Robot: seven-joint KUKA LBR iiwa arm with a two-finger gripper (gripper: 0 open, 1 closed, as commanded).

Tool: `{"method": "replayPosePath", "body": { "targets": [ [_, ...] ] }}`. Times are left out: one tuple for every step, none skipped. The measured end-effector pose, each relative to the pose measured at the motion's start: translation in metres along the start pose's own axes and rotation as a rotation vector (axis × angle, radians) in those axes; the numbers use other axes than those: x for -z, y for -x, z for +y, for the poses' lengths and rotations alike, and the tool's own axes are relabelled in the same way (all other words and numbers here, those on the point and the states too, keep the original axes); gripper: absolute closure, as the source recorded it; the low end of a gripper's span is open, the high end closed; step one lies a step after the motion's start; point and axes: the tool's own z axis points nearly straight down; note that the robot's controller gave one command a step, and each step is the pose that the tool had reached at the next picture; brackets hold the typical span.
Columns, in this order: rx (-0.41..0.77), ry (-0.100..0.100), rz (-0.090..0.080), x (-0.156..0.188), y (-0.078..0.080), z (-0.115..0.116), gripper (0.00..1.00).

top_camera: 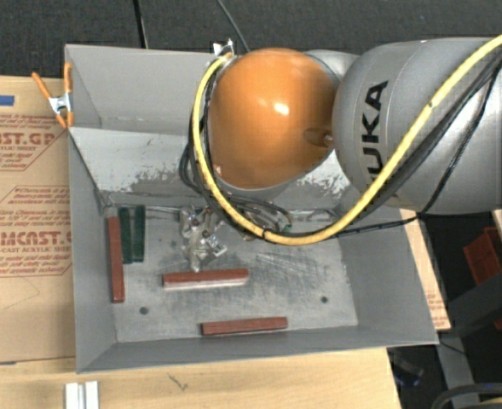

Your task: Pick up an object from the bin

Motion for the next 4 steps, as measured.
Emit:
{"method": "replayPosePath", "body": {
  "targets": [
    [-0.286,0.000,-0.005,-0.119,0.009,0.005,0.00],
    [-0.291,0.001,0.001,-0.128,0.009,0.006,0.00],
    [-0.318,0.001,-0.012,-0.196,-0.001,-0.041,1.00],
    [-0.318,0.001,-0.012,-0.196,-0.001,-0.041,1.00]
  ]
}}
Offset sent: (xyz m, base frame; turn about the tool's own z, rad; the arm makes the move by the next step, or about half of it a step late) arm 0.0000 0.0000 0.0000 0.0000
